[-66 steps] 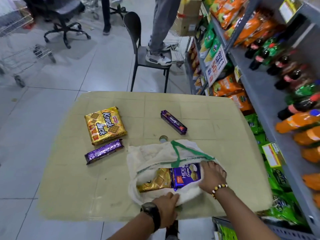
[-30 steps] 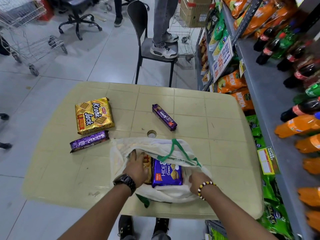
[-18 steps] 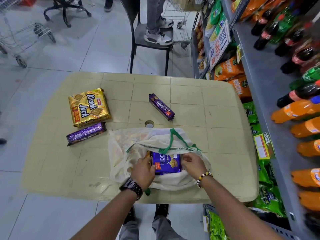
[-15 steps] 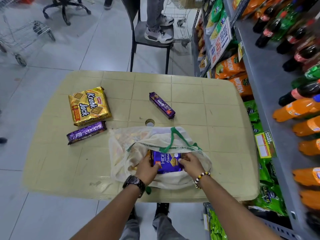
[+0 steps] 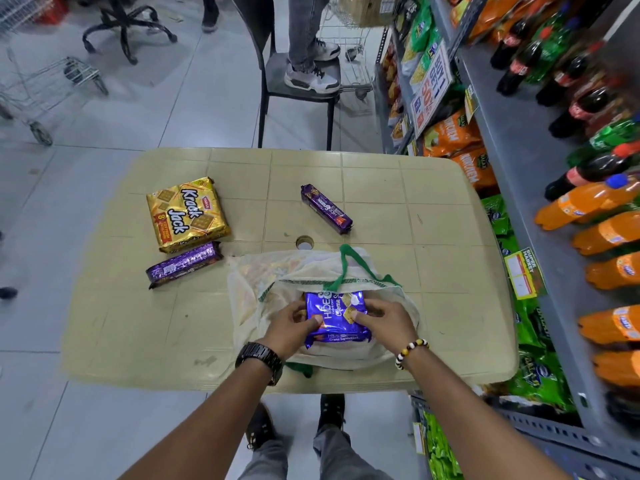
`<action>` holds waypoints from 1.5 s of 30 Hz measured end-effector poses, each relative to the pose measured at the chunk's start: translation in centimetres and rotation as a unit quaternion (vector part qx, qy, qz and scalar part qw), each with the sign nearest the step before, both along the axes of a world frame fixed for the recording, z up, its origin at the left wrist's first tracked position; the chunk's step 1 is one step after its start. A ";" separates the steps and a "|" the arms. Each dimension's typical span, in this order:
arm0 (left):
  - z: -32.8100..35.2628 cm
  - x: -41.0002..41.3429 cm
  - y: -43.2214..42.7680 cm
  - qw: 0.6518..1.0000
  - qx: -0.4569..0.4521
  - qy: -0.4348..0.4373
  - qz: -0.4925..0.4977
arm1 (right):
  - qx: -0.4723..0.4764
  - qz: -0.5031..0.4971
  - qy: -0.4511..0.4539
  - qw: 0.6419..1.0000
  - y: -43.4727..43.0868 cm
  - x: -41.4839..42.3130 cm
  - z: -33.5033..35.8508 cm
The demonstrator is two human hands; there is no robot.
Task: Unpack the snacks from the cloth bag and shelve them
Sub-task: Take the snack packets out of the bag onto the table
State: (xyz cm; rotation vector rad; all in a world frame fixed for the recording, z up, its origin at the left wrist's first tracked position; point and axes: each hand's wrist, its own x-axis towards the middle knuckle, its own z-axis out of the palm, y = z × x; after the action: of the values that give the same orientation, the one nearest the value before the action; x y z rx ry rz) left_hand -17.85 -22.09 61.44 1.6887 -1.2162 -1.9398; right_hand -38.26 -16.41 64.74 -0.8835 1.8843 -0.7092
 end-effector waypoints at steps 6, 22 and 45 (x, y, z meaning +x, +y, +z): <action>4.2 3.8 1.1 0.998 0.041 0.034 0.015 | -0.014 -0.018 -0.014 1.000 1.5 3.1 2.8; 7.4 23.1 2.5 1.000 0.002 0.026 0.009 | -0.023 0.001 -0.002 1.000 2.7 21.0 5.0; 3.2 36.0 0.5 0.979 -0.062 -0.076 0.177 | 0.000 0.161 -0.064 0.985 -7.8 34.2 -1.1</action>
State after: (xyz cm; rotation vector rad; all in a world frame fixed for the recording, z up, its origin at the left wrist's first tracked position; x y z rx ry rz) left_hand 18.12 -21.55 64.64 1.8660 -0.9807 -1.5196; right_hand -4.02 -24.24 63.68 -1.0866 1.5801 -0.5522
